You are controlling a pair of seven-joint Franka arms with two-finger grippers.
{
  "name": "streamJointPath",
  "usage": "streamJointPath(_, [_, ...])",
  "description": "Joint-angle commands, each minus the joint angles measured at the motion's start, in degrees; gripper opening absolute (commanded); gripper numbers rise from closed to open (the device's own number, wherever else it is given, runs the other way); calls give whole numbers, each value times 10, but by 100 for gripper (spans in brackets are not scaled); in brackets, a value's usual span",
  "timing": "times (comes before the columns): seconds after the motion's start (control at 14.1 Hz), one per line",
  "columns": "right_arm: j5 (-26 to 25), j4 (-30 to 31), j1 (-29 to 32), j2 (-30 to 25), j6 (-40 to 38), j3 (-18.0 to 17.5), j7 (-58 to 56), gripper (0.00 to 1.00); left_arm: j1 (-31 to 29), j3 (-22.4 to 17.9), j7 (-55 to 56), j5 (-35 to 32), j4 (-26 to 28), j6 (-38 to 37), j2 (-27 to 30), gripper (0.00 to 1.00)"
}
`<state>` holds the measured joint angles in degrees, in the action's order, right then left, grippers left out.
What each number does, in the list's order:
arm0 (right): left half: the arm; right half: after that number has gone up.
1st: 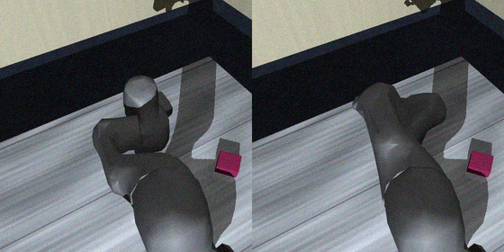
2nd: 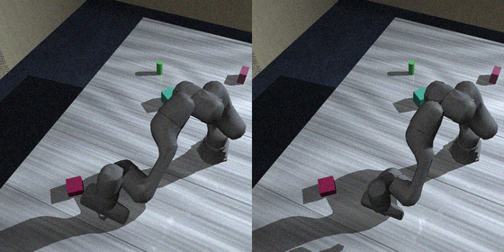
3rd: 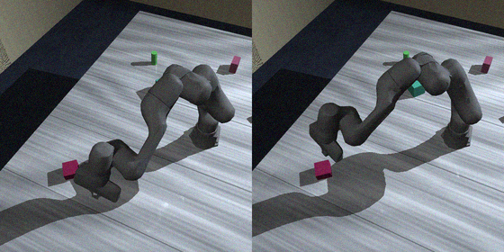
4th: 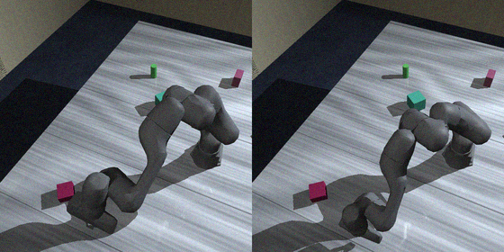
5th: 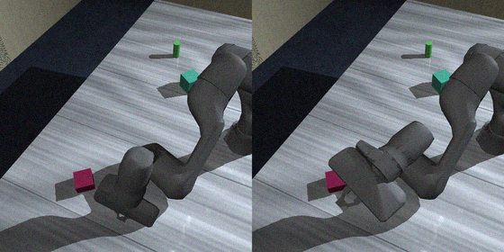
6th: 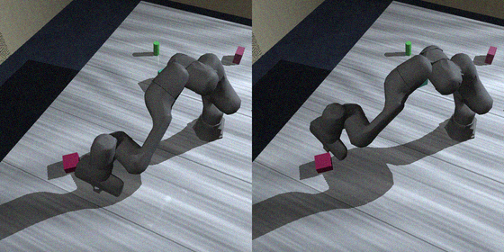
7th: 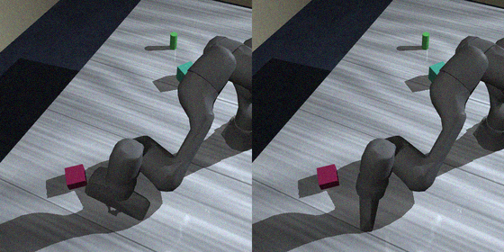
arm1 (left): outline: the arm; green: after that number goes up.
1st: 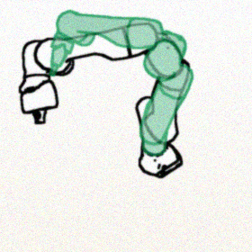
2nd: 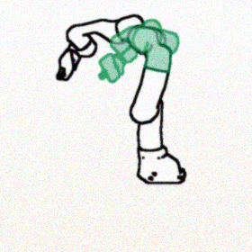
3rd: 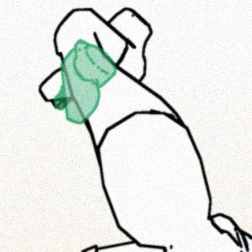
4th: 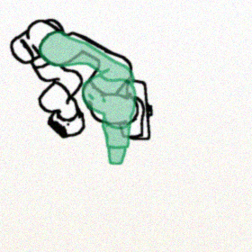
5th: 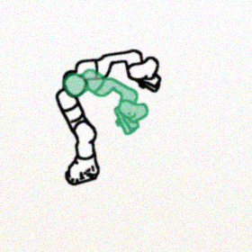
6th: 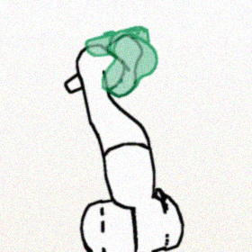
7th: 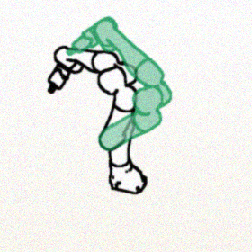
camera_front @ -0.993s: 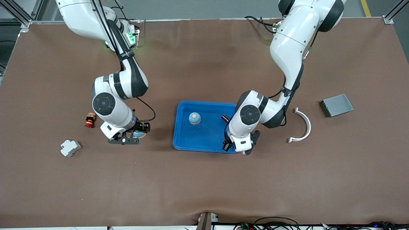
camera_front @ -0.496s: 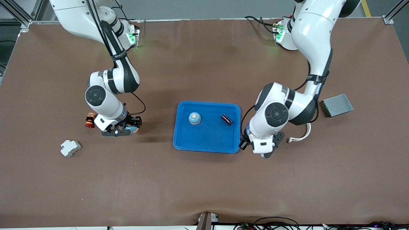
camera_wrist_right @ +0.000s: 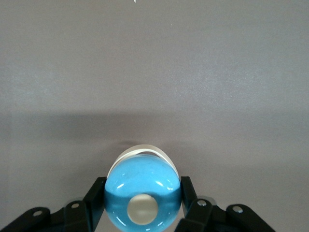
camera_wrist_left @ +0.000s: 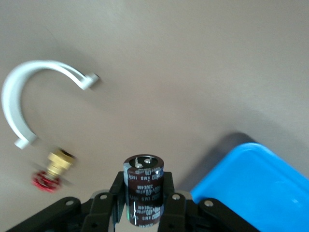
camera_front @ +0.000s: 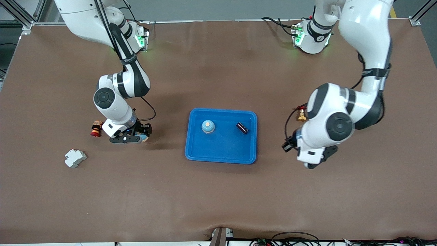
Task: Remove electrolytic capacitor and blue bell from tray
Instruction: 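Lower the bell onto the table while the left gripper moves the capacitor over the hook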
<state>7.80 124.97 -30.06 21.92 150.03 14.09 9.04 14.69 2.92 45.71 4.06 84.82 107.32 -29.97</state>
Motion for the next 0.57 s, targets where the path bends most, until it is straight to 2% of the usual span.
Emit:
streamJointPath(0.0, [15,22,5,-16,11,-6,-11,0,-48,5,-109,-9,82,2,61,0])
streamJointPath(0.28, [15,33,5,-14,29,-6,-12,0,-91,5,-229,-46,133,22,76,0])
streamJointPath(0.5, [16,47,5,0,65,-7,-12,0,-113,5,-275,-84,186,91,76,0])
